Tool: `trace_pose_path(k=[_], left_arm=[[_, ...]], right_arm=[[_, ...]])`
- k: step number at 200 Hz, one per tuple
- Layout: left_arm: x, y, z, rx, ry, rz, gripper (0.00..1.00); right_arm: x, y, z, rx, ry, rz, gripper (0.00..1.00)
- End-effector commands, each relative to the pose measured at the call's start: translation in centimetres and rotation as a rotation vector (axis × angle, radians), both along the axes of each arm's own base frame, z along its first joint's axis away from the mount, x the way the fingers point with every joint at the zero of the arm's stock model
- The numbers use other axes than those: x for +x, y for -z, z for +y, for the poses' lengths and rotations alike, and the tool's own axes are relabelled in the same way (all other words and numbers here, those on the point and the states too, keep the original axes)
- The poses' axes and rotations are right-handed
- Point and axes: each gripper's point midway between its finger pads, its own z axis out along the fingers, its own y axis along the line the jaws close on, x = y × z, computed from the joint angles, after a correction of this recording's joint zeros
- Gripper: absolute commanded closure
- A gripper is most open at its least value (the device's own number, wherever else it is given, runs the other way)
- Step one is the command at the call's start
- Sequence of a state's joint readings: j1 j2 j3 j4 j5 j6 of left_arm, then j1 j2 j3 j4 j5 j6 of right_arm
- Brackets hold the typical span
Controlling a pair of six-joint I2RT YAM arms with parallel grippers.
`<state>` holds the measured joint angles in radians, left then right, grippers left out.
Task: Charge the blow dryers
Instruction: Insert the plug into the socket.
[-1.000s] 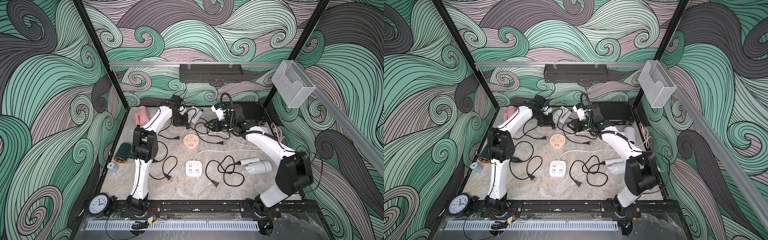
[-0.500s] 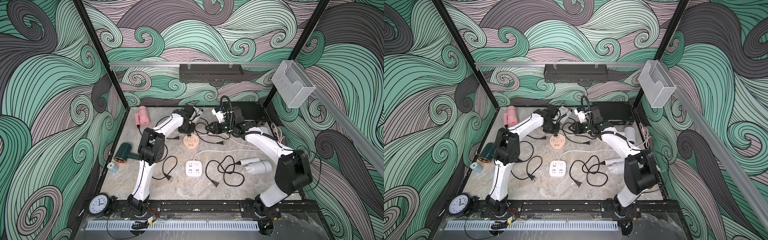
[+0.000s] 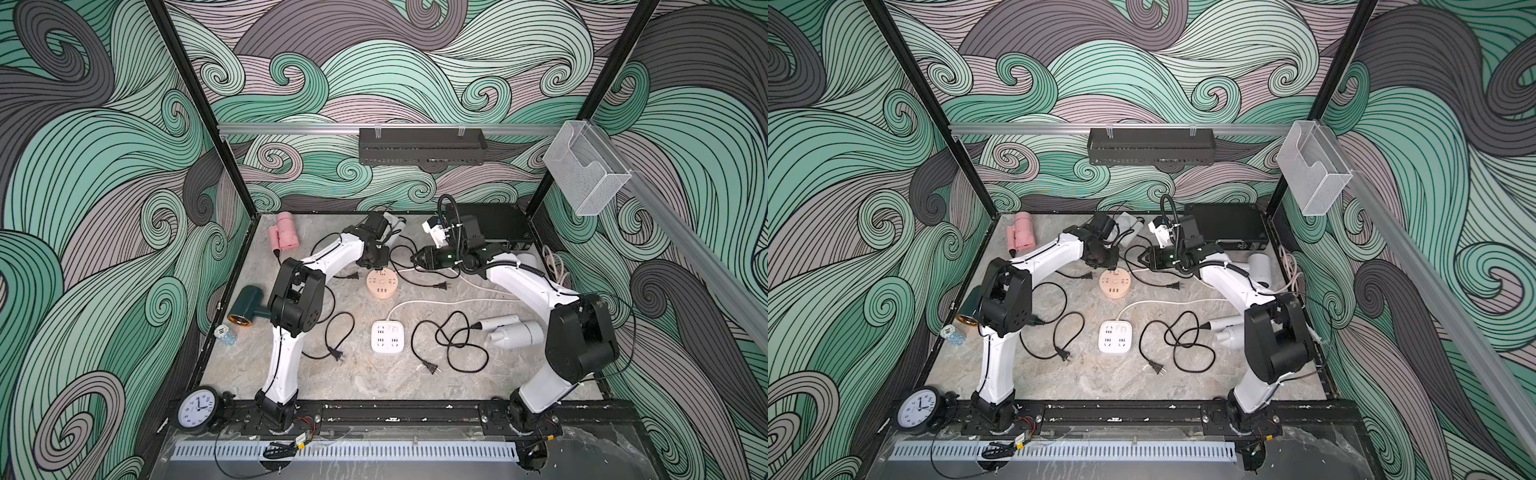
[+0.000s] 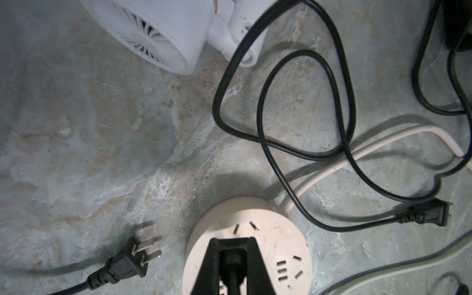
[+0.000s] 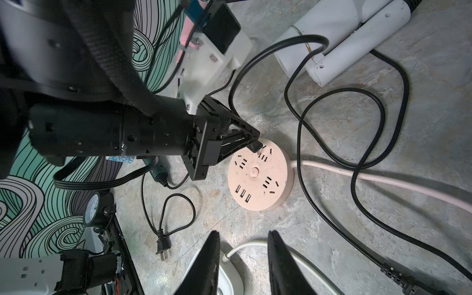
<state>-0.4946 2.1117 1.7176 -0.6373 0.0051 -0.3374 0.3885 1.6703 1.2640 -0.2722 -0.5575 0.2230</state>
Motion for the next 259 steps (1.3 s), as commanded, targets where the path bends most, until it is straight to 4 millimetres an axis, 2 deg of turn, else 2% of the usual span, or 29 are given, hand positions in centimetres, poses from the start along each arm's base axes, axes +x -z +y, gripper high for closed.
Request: trace_pose_path(k=[1,71,117,179,220,259], left_arm=[[0.7,-2.9,-0.9,-0.050,-0.010,-0.106,1.00],[-0.5,-1.9,-1.9,-0.045,0.009,-0.159,1.00],[-0.6,-1.1,-1.5,-0.009,0.015,-0.193,1.00],[0.2,-2.4,-0.6,0.055,0.009,-0.251,1.00],[0.0,-3.1,-0.8,0.039,0.011,-0.254,1.00],[-0.3,-2.5,-0.9,0.030,0.018,-0.239,1.00]], right_arm=[[0.3,-0.1,-0.1,-0.007,0.011,0.005,0.67],[0.0,0.7,-0.6,-0.046,0.016,0.016,0.68],[-0.3,1.3,-0.8,-0.056,0.017,0.033,0.69],[-0.1,1.7,-0.8,-0.064,0.016,0.042,0.71],[0.0,1.9,-0.7,-0.067,0.016,0.044,0.72],[-0.1,2.2,-0.8,-0.073,0.015,0.050,0.72]])
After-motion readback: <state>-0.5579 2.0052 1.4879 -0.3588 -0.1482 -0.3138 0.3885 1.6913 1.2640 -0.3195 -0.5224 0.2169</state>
